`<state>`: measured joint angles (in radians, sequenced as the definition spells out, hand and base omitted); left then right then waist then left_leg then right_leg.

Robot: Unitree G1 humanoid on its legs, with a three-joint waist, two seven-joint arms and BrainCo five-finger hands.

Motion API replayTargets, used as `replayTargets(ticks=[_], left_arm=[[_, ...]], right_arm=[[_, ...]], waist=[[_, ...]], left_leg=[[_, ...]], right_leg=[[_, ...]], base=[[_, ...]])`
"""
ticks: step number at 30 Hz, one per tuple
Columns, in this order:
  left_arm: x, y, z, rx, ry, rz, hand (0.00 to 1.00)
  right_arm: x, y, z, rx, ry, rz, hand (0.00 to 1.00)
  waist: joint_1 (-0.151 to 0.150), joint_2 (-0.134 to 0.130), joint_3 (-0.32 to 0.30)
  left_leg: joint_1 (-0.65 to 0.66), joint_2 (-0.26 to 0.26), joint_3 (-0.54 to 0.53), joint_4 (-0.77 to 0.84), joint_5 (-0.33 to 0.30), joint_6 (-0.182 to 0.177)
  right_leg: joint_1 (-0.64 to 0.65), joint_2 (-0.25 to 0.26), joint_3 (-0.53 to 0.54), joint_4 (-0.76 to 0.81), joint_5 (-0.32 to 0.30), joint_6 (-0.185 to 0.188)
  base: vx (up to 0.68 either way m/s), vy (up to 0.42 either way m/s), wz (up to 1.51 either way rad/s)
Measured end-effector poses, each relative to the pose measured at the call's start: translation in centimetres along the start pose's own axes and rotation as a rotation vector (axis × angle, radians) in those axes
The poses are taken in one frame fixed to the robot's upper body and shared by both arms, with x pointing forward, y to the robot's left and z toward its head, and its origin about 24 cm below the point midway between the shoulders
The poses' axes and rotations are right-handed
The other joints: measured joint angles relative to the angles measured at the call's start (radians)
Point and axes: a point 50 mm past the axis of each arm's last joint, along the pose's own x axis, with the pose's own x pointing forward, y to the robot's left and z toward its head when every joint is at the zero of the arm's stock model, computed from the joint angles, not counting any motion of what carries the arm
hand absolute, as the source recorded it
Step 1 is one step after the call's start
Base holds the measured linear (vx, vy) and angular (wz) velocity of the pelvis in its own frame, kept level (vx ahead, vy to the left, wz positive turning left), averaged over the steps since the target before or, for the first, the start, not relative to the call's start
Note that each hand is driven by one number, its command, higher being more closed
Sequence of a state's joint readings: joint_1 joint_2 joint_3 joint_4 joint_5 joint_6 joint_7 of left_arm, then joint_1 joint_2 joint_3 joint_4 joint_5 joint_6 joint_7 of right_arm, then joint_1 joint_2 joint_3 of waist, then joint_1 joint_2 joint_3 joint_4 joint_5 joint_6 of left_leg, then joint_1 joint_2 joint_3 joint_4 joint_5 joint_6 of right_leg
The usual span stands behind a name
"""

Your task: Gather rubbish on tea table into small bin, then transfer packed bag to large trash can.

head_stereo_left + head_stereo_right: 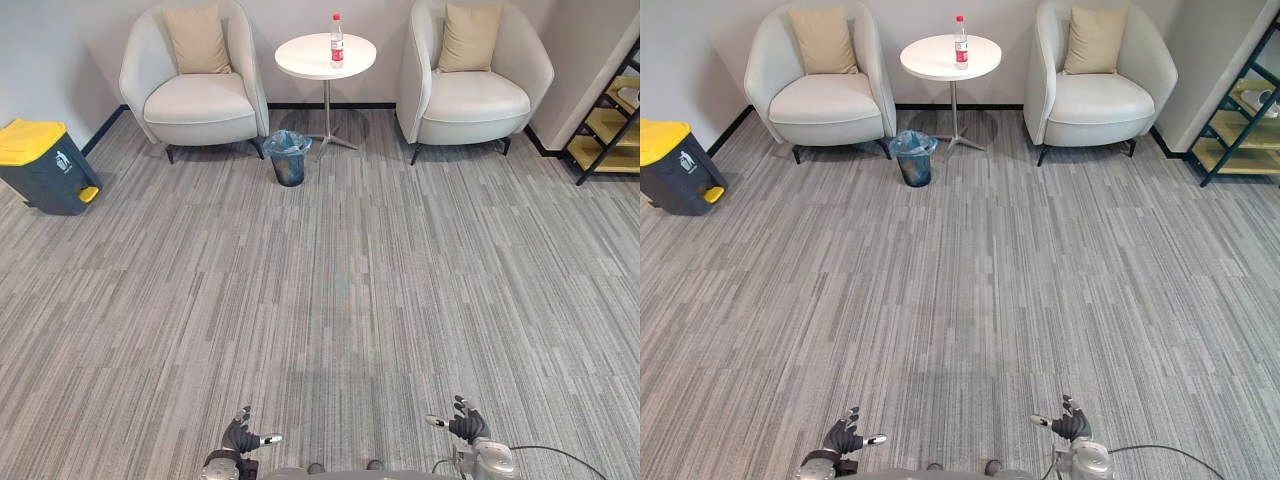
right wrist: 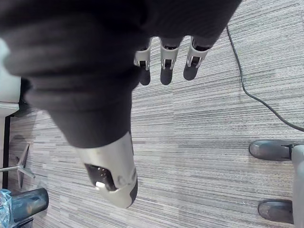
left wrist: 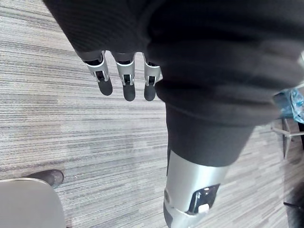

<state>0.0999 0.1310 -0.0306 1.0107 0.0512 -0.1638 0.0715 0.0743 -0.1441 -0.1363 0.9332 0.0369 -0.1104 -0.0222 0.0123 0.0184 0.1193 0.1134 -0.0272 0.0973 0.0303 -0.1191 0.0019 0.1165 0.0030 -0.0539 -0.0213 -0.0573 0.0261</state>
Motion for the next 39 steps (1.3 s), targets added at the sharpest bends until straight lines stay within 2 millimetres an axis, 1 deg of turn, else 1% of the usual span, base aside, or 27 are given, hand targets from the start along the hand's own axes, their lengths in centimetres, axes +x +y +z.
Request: replayTargets(ticks=[3,7,9,11,13,15,16,17,18,19,21,22,23,24,25,26,27,28,29,30,31,33,34,35,36,37,39], left_arm=[[0.0,0.0,0.1,0.000,-0.004,0.004,0.00],[0.1,0.1,0.5,-0.002,-0.020,0.022,0.00],[0.1,0.1,0.6,-0.003,-0.026,0.020,0.00],[0.1,0.0,0.9,-0.005,-0.039,0.020,0.00],[0.2,0.0,1.5,-0.002,-0.063,0.019,0.00],[0.2,-0.1,1.7,-0.001,-0.069,0.016,0.00],[0.3,-0.1,2.0,0.004,-0.082,0.012,0.00],[0.5,-0.2,2.9,0.009,-0.109,0.007,0.00],[0.6,-0.2,3.1,0.017,-0.116,0.004,0.00],[0.7,0.1,3.5,0.022,-0.126,0.010,0.00],[0.7,0.1,3.6,0.021,-0.127,0.013,0.00],[0.7,0.2,3.7,0.013,-0.129,0.019,0.00],[0.8,0.0,3.8,-0.002,-0.131,0.022,0.00],[0.8,0.0,3.9,-0.002,-0.133,0.022,0.00],[0.8,0.1,4.0,0.000,-0.135,0.025,0.00],[0.8,0.3,3.8,0.004,-0.131,0.027,0.00],[0.8,-0.4,3.8,-0.010,-0.126,0.013,0.00],[0.9,-0.5,4.0,-0.012,-0.132,0.011,0.00],[0.9,-0.7,4.2,-0.016,-0.137,0.008,0.00],[1.0,-0.9,4.4,-0.024,-0.140,0.003,0.00],[0.9,-1.1,4.3,-0.035,-0.138,0.001,0.00],[0.8,-1.1,4.0,-0.046,-0.135,0.004,0.00],[0.7,-1.1,4.0,-0.051,-0.136,0.006,0.00],[0.8,-1.1,4.1,-0.055,-0.142,0.007,0.00],[0.8,-1.1,4.3,-0.065,-0.145,0.012,0.00],[0.9,-1.1,4.5,-0.076,-0.148,0.017,0.00],[1.0,-1.5,5.0,-0.084,-0.161,0.009,0.00]], right_arm=[[0.0,0.4,-0.2,-0.014,0.011,0.015,0.00],[0.2,1.0,0.4,-0.014,-0.006,0.029,0.00],[0.3,1.0,0.7,-0.013,-0.012,0.026,0.00],[0.4,1.0,0.9,-0.012,-0.022,0.014,0.00],[0.4,1.1,1.4,-0.012,-0.040,0.014,0.00],[0.6,1.6,1.9,-0.009,-0.054,0.025,0.00],[0.6,1.8,2.1,-0.008,-0.062,0.031,0.00],[0.6,2.1,2.2,-0.006,-0.065,0.035,0.00],[0.6,2.1,2.0,-0.008,-0.061,0.037,0.00],[0.5,2.4,1.9,-0.026,-0.057,0.050,0.00],[0.5,2.6,2.1,-0.042,-0.061,0.060,0.00],[0.7,2.7,2.4,-0.048,-0.070,0.064,0.00],[0.8,2.6,3.0,-0.053,-0.085,0.063,0.00],[0.9,2.5,3.2,-0.059,-0.092,0.062,0.00],[0.9,2.4,3.3,-0.061,-0.094,0.060,0.00],[0.8,2.3,2.9,-0.062,-0.086,0.058,0.00],[0.8,1.8,2.8,-0.067,-0.080,0.046,0.00],[0.8,1.9,2.8,-0.067,-0.081,0.044,0.00],[0.8,1.9,2.9,-0.067,-0.083,0.045,0.00],[0.8,2.0,3.0,-0.085,-0.087,0.050,0.00],[0.8,2.1,2.9,-0.102,-0.087,0.057,0.00],[0.8,2.4,2.8,-0.116,-0.087,0.064,0.00],[0.8,2.4,3.1,-0.118,-0.096,0.066,0.00],[1.1,2.4,4.1,-0.109,-0.128,0.064,0.00],[1.2,2.5,4.7,-0.102,-0.144,0.063,0.00],[1.4,2.5,5.3,-0.090,-0.158,0.057,0.00],[1.5,2.4,5.6,-0.056,-0.164,0.045,0.00]], waist=[[0.001,0.000,-0.002],[0.003,0.000,-0.002],[0.002,0.001,-0.002],[0.003,0.001,-0.002],[0.005,0.002,-0.001],[0.000,0.003,0.002],[0.001,0.000,0.012],[-0.001,0.004,0.031],[-0.001,0.007,0.034],[-0.001,-0.001,0.049],[-0.015,-0.003,0.051],[-0.024,0.006,0.060],[-0.027,0.025,0.071],[-0.028,0.029,0.074],[-0.027,0.028,0.074],[-0.030,0.002,0.073],[-0.039,0.034,0.080],[-0.045,0.038,0.081],[-0.050,0.043,0.086],[-0.050,0.054,0.100],[-0.042,0.059,0.110],[-0.028,0.056,0.117],[-0.019,0.052,0.122],[0.004,0.050,0.127],[0.005,0.057,0.133],[0.006,0.058,0.145],[0.009,0.047,0.159]], left_leg=[[-0.018,0.002,0.010,0.024,-0.017,0.009],[-0.067,0.009,0.044,0.080,-0.057,0.020],[-0.086,0.012,0.055,0.118,-0.086,0.024],[-0.100,0.013,0.069,0.154,-0.117,0.029],[-0.106,0.010,0.092,0.194,-0.147,0.035],[-0.091,0.001,0.101,0.199,-0.148,0.035],[-0.071,-0.005,0.099,0.192,-0.149,0.035],[-0.038,-0.007,0.085,0.189,-0.169,0.064],[-0.025,-0.008,0.073,0.188,-0.190,0.072],[0.002,-0.018,0.064,0.185,-0.202,0.070],[0.019,-0.011,0.043,0.177,-0.210,0.059],[0.032,0.011,0.037,0.173,-0.217,0.046],[0.050,0.044,0.036,0.161,-0.226,0.028],[0.063,0.059,0.035,0.152,-0.231,0.016],[0.076,0.064,0.030,0.142,-0.230,-0.006],[0.096,0.056,0.015,0.148,-0.243,-0.031],[0.092,0.096,-0.008,0.206,-0.252,-0.053],[0.066,0.104,-0.017,0.266,-0.243,-0.070],[0.010,0.123,-0.017,0.395,-0.216,-0.114],[-0.078,0.152,-0.017,0.621,-0.123,-0.133],[-0.139,0.202,-0.004,0.829,-0.081,-0.124],[-0.184,0.262,0.048,1.005,-0.089,-0.109],[-0.212,0.283,0.070,1.044,-0.097,-0.096],[-0.296,0.306,0.097,1.066,-0.107,-0.085],[-0.341,0.306,0.093,1.046,-0.113,-0.084],[-0.374,0.299,0.099,1.001,-0.115,-0.080],[-0.417,0.250,0.106,0.845,-0.115,-0.080]], right_leg=[[-0.014,0.000,0.006,0.001,-0.002,0.001],[-0.056,0.003,0.040,0.025,-0.011,0.009],[-0.078,0.003,0.051,0.061,-0.033,0.013],[-0.116,0.000,0.060,0.140,-0.079,0.024],[-0.197,-0.014,0.052,0.316,-0.148,0.055],[-0.260,-0.029,0.038,0.478,-0.166,0.081],[-0.295,-0.041,0.023,0.578,-0.166,0.081],[-0.343,-0.054,-0.003,0.711,-0.182,0.092],[-0.362,-0.061,-0.022,0.759,-0.203,0.093],[-0.401,-0.081,-0.040,0.804,-0.243,0.084],[-0.438,-0.088,-0.079,0.784,-0.257,0.067],[-0.469,-0.082,-0.121,0.742,-0.257,0.057],[-0.505,-0.062,-0.158,0.679,-0.246,0.042],[-0.517,-0.049,-0.171,0.632,-0.226,0.028],[-0.519,-0.038,-0.178,0.531,-0.154,0.014],[-0.506,-0.064,-0.177,0.440,0.015,-0.034],[-0.488,-0.046,-0.212,0.462,-0.011,-0.074],[-0.474,-0.042,-0.222,0.446,-0.024,-0.076],[-0.437,-0.029,-0.231,0.410,-0.029,-0.085],[-0.353,-0.005,-0.238,0.339,-0.031,-0.091],[-0.249,0.019,-0.238,0.264,-0.031,-0.098],[-0.136,0.038,-0.217,0.198,-0.038,-0.107],[-0.098,0.042,-0.200,0.174,-0.040,-0.108],[-0.037,0.043,-0.160,0.124,-0.043,-0.107],[-0.013,0.040,-0.146,0.103,-0.043,-0.107],[0.013,0.032,-0.133,0.088,-0.044,-0.105],[0.062,-0.003,-0.125,0.067,-0.057,-0.083]], base=[[-0.02,-0.007,-0.09],[0.03,0.013,-0.24],[0.06,0.033,-0.23],[0.08,0.060,-0.20],[0.11,0.093,-0.23],[0.11,0.090,-0.08],[0.16,0.082,0.07],[0.11,0.046,0.12],[0.17,0.021,0.23],[0.16,0.005,0.25],[0.26,-0.036,0.32],[0.34,-0.104,0.25],[0.31,-0.111,0.13],[0.34,-0.110,0.03],[0.40,-0.138,0.21],[0.52,-0.187,0.37],[0.45,-0.197,0.44],[0.45,-0.220,0.33],[0.45,-0.238,0.28],[0.55,-0.268,0.19],[0.46,-0.204,0.08],[0.41,-0.156,-0.24],[0.50,-0.150,-0.66],[0.48,-0.109,-0.66],[0.37,0.012,-0.66],[0.29,0.058,-0.39],[0.35,0.136,-0.24]])
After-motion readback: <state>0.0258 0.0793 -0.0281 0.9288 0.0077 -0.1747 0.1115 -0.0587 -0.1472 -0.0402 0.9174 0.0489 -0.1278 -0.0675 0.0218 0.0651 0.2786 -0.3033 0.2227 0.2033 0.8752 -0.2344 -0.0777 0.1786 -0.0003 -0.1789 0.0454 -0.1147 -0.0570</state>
